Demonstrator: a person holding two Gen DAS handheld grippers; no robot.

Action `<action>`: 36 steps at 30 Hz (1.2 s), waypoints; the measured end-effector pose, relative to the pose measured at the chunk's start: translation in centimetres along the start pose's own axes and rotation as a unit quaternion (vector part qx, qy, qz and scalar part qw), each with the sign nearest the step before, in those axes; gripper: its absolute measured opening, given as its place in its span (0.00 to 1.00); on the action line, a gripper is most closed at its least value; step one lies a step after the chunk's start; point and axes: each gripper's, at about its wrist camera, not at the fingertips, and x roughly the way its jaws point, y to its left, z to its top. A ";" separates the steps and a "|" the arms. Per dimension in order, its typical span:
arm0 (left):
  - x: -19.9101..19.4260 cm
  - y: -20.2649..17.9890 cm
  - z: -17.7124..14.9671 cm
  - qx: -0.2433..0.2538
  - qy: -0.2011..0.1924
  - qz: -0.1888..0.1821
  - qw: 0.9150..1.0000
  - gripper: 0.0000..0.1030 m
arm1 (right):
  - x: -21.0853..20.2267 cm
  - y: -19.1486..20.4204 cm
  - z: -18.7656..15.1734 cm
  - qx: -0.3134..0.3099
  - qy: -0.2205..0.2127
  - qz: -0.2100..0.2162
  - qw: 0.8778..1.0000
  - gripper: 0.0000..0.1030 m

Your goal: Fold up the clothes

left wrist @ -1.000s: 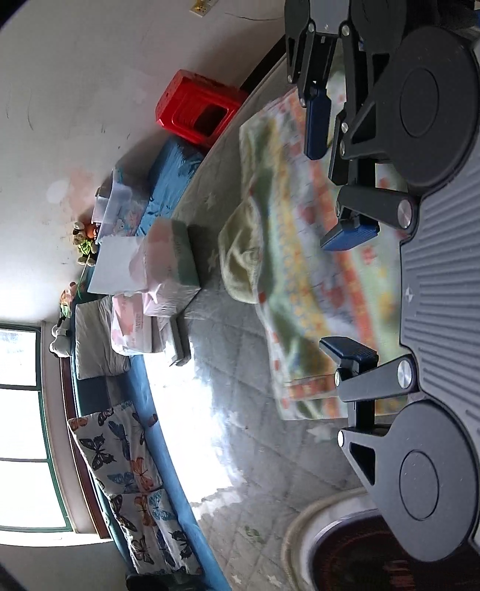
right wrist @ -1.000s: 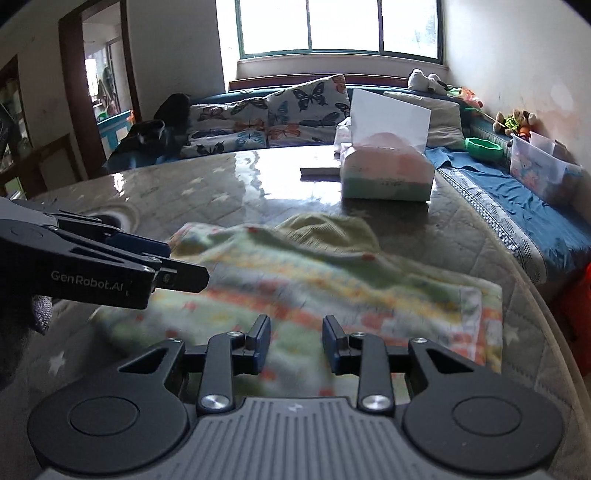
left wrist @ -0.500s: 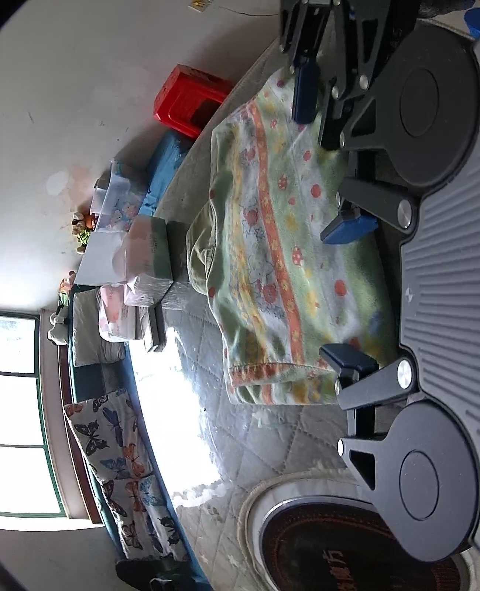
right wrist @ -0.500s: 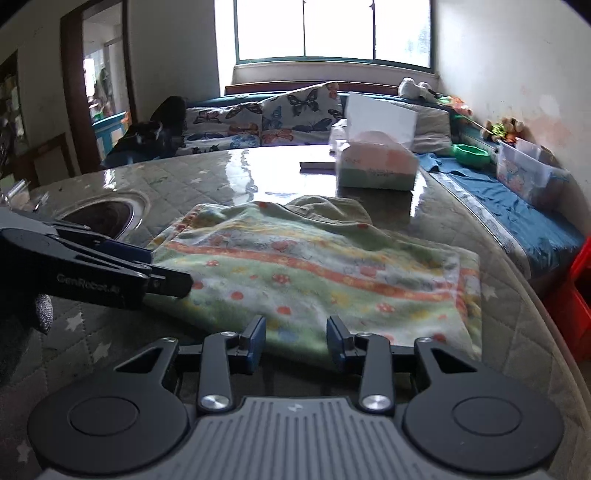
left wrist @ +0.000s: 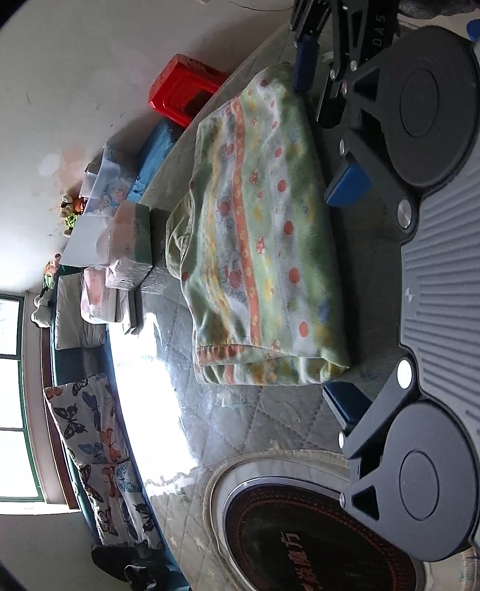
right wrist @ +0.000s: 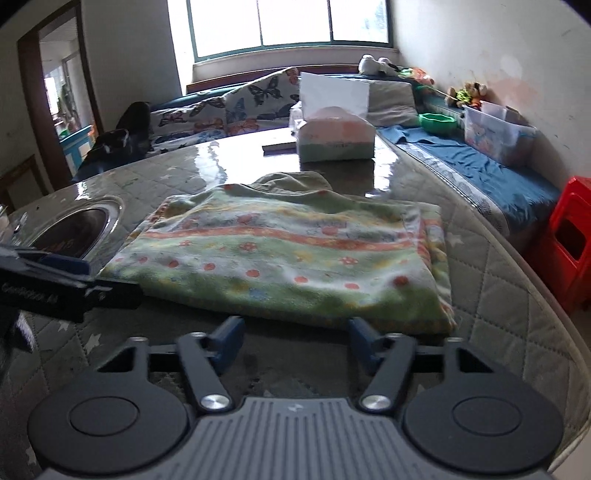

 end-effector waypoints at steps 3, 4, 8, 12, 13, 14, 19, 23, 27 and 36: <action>-0.3 -0.1 -0.3 0.000 0.002 -0.001 1.000 1.00 | -0.2 0.0 -0.1 0.012 -0.001 -0.007 1.000 0.83; -0.4 -0.1 -0.3 -0.001 0.003 -0.001 1.000 1.00 | -0.3 -0.1 -0.2 0.017 -0.001 -0.009 1.000 0.85; -0.8 -0.3 -0.6 0.003 0.002 0.000 1.000 1.00 | -0.6 -0.2 -0.5 0.033 -0.001 -0.015 0.999 0.90; -1.0 -0.4 -0.9 0.004 0.008 0.003 1.000 1.00 | -0.9 -0.2 -0.9 0.042 -0.002 -0.022 0.999 0.95; -1.0 -0.4 -1.0 0.003 0.009 0.005 1.000 1.00 | -1.0 -0.2 -1.0 0.045 -0.001 -0.025 0.999 0.96; -1.1 -0.4 -1.1 0.002 0.008 0.005 1.000 1.00 | -1.1 -0.2 -1.1 0.047 -0.001 -0.027 0.999 0.97; -1.5 -0.4 -1.5 0.000 0.009 0.005 1.000 1.00 | -1.3 -0.3 -1.5 0.063 0.000 -0.035 0.997 1.00; -1.8 -0.4 -1.8 0.001 0.006 0.007 1.000 1.00 | -1.3 -0.1 -1.8 0.066 0.001 -0.041 0.997 1.00; -2.2 -0.2 -2.1 -0.003 0.002 0.007 1.000 1.00 | -1.4 0.1 -2.1 0.074 -0.002 -0.046 0.996 1.00; -2.9 0.1 -2.8 -0.003 -0.001 0.003 1.000 1.00 | -1.6 0.9 -2.5 0.077 -0.004 -0.051 0.996 1.00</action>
